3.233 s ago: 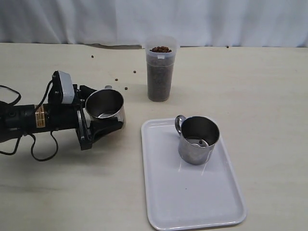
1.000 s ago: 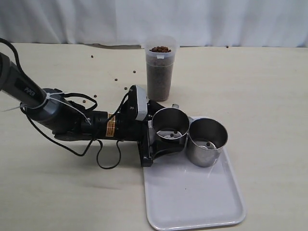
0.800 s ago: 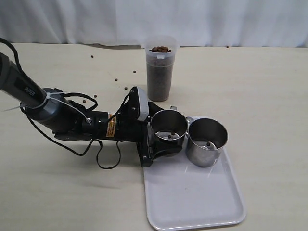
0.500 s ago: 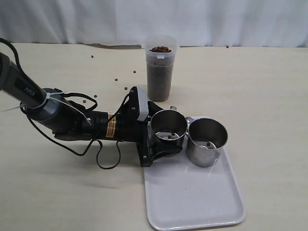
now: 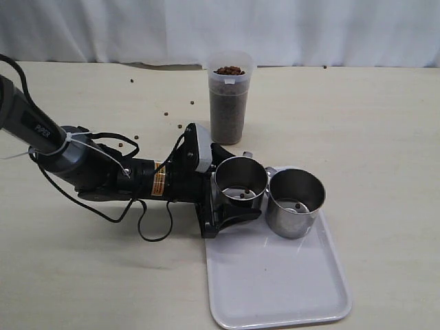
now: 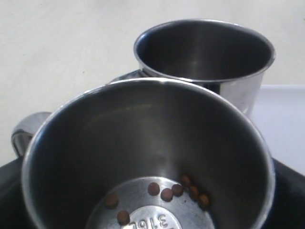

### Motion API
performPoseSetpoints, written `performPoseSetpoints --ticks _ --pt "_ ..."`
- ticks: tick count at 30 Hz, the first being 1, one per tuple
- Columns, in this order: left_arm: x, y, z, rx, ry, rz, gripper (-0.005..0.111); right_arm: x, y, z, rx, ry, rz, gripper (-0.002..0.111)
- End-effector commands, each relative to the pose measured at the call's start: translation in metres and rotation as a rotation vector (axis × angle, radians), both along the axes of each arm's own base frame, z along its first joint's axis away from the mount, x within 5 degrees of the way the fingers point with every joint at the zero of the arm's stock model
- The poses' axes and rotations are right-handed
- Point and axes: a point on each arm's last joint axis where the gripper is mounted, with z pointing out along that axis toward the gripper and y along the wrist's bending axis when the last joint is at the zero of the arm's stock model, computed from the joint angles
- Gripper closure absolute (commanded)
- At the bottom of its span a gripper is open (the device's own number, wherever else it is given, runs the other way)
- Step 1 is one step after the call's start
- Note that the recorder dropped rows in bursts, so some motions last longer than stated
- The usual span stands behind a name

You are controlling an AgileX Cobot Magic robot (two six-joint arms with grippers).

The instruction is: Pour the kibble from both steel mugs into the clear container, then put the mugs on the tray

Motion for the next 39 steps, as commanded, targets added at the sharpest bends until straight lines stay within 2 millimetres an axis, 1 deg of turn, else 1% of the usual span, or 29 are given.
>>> performPoseSetpoints --ticks 1,5,7,11,14,16,18,21,24,29,31,33,34,35,36,39 --pt "0.0 -0.002 0.002 -0.016 0.006 -0.005 0.04 0.0 0.0 -0.001 -0.006 0.002 -0.006 0.103" --pt "0.001 0.004 0.002 -0.013 0.003 -0.022 0.04 0.0 0.0 -0.001 -0.006 0.002 -0.006 0.103" --pt "0.003 0.01 0.005 -0.046 0.034 -0.022 0.04 0.0 0.0 -0.001 -0.006 0.002 -0.006 0.103" --pt "0.003 0.02 0.007 -0.073 0.029 -0.079 0.04 0.0 0.0 -0.001 -0.006 0.002 -0.006 0.103" --pt "0.004 0.028 0.009 -0.098 0.055 -0.106 0.04 0.0 0.0 -0.001 -0.006 0.002 -0.006 0.103" --pt "0.006 0.035 0.008 -0.088 0.064 -0.11 0.04 0.0 0.0 -0.001 -0.006 0.002 -0.006 0.103" --pt "0.009 0.044 0.008 -0.077 0.072 -0.11 0.04 0.0 0.0 -0.001 -0.006 0.002 -0.006 0.103" --pt "0.016 0.06 0.015 -0.067 0.083 -0.098 0.04 0.0 0.0 -0.001 -0.006 0.002 -0.006 0.103" --pt "0.022 0.08 0.024 -0.05 0.115 -0.08 0.04 0.0 0.0 -0.001 -0.006 0.002 -0.006 0.103" --pt "0.03 0.113 0.043 -0.022 0.205 -0.03 0.04 0.0 0.0 -0.001 -0.006 0.002 -0.006 0.103" --pt "0.034 0.123 0.052 -0.032 0.223 0.015 0.041 0.0 0.0 -0.001 -0.006 0.002 -0.006 0.103" --pt "0.039 0.133 0.062 -0.057 0.286 0.084 0.041 0.0 0.0 -0.001 -0.006 0.002 -0.006 0.103" --pt "0.041 0.138 0.068 -0.076 0.326 0.123 0.045 0.0 0.0 -0.001 -0.006 0.002 -0.006 0.103" --pt "0.043 0.143 0.076 -0.091 0.355 0.156 0.053 0.0 0.0 -0.001 -0.006 0.002 -0.006 0.103" --pt "0.045 0.149 0.083 -0.107 0.368 0.186 0.064 0.0 0.0 -0.001 -0.006 0.002 -0.006 0.103" --pt "0.047 0.167 0.105 -0.134 0.371 0.254 0.107 0.0 0.0 -0.001 -0.006 0.002 -0.006 0.103"
